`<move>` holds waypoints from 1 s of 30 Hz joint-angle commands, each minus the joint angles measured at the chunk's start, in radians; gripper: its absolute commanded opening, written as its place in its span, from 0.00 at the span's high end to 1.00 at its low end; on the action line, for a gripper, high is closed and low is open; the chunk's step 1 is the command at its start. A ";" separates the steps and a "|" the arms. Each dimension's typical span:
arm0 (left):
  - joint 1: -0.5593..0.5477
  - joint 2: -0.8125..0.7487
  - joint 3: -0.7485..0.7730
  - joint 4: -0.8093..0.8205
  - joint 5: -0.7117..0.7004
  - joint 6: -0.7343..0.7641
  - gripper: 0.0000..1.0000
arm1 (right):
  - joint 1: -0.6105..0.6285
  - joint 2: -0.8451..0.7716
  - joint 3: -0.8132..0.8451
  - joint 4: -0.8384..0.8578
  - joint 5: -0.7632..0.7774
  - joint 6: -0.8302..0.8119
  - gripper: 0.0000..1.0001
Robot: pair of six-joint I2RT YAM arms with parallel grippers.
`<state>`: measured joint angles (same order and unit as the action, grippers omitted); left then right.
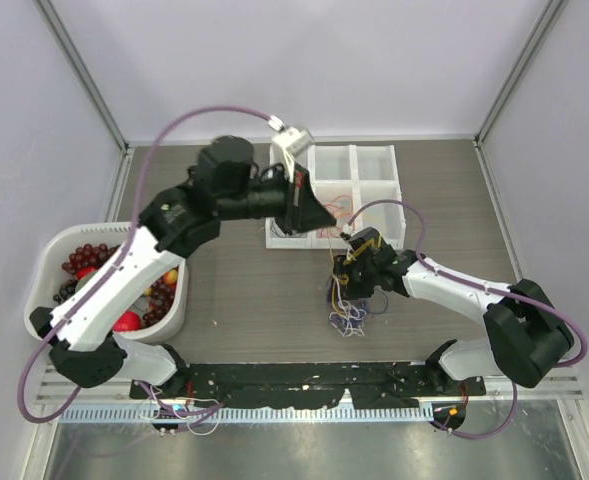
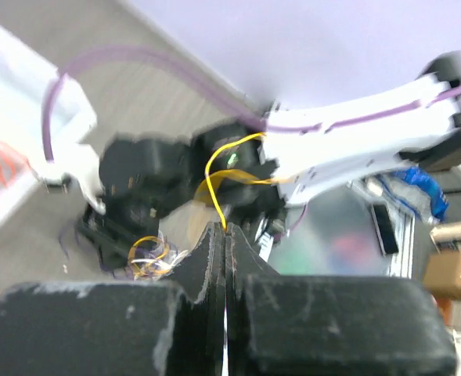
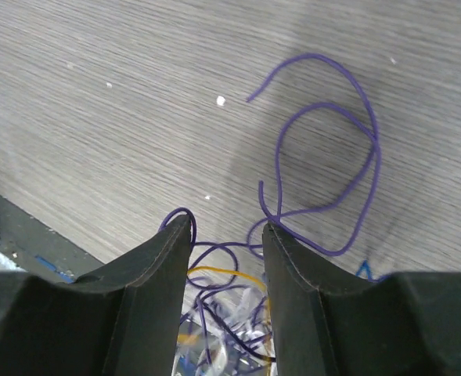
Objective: Untangle the cables
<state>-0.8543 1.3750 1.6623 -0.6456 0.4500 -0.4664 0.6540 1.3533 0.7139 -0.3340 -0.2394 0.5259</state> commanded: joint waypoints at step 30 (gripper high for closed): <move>0.125 0.041 0.485 -0.259 -0.576 -0.168 1.00 | -0.024 -0.243 0.611 -0.266 0.170 -0.240 0.36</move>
<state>-0.7902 1.4197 2.1784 -0.8211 -0.1989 -0.5201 0.6319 1.1275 1.2144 -0.5739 -0.0834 0.3580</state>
